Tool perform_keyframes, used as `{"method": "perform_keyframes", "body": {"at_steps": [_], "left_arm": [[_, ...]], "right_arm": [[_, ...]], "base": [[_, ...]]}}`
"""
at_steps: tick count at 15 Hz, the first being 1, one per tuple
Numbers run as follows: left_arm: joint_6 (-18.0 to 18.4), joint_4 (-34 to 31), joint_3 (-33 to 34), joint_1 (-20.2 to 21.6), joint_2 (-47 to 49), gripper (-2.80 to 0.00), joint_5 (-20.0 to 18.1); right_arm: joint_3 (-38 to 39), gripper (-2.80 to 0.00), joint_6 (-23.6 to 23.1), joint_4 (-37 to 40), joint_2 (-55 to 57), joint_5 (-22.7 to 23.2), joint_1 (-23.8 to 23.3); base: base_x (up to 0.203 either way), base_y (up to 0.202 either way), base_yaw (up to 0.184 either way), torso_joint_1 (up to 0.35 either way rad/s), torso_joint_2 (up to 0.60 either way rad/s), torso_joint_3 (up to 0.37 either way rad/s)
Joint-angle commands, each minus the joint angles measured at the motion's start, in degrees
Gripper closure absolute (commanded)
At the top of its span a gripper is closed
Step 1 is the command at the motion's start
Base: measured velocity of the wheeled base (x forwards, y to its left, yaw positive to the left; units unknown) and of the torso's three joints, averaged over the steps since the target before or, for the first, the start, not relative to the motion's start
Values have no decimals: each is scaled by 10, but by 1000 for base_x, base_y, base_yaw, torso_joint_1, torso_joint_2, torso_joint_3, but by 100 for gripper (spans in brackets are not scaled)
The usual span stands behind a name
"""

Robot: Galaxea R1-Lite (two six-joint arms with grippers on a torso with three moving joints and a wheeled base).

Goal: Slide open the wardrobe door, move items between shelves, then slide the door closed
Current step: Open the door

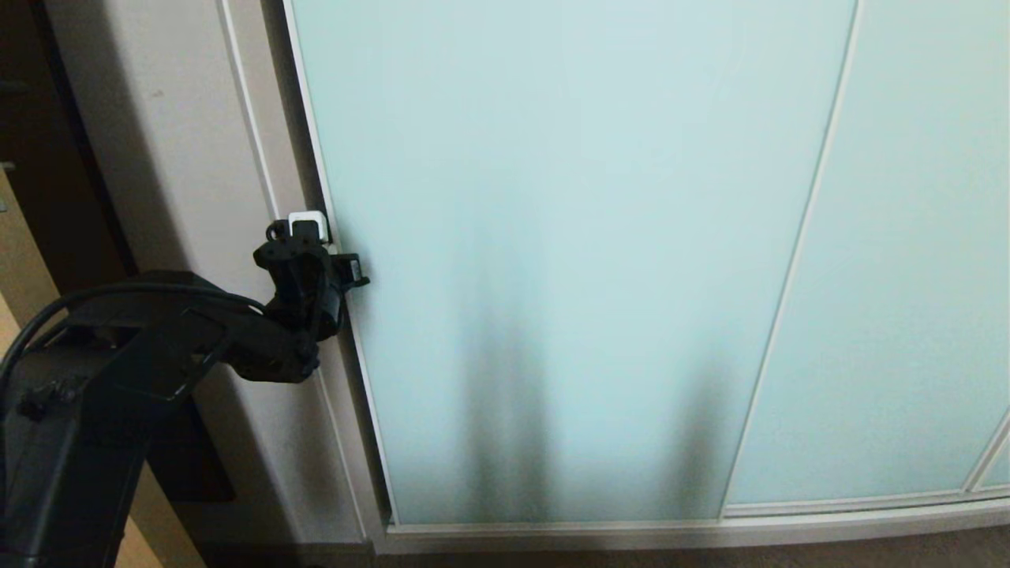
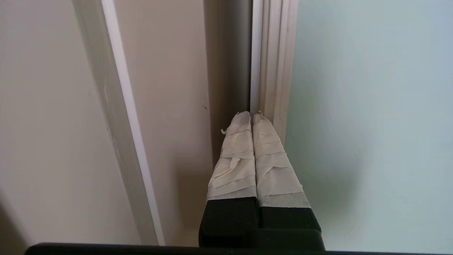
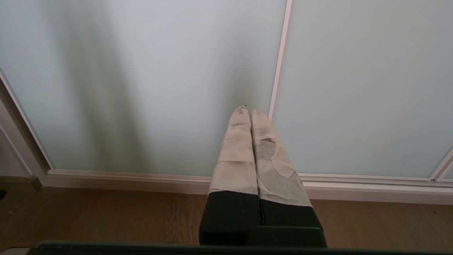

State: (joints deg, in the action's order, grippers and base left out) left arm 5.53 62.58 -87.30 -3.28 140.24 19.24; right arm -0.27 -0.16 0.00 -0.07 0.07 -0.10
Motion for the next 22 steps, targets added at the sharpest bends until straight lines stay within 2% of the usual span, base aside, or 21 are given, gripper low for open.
{"method": "perform_keyframes", "body": {"at_steps": [1,12,18,22], "left_arm": [[2,3,-14,-1,15,0,-1],[8,4,-33,-65,34,0,5],[24,20,-31,-134,42,0,5],[49,45,-32,-190,53,0,5]], "right_arm": [[0,0,0,0,1,0,0],[0,0,0,0,1,0,0],[0,0,0,0,1,0,0],[0,0,0,0,1,0,0]], "base": [[0,0,0,0,0,0],[0,0,0,0,0,0],[0,0,0,0,0,0],[0,0,0,0,0,0]]}}
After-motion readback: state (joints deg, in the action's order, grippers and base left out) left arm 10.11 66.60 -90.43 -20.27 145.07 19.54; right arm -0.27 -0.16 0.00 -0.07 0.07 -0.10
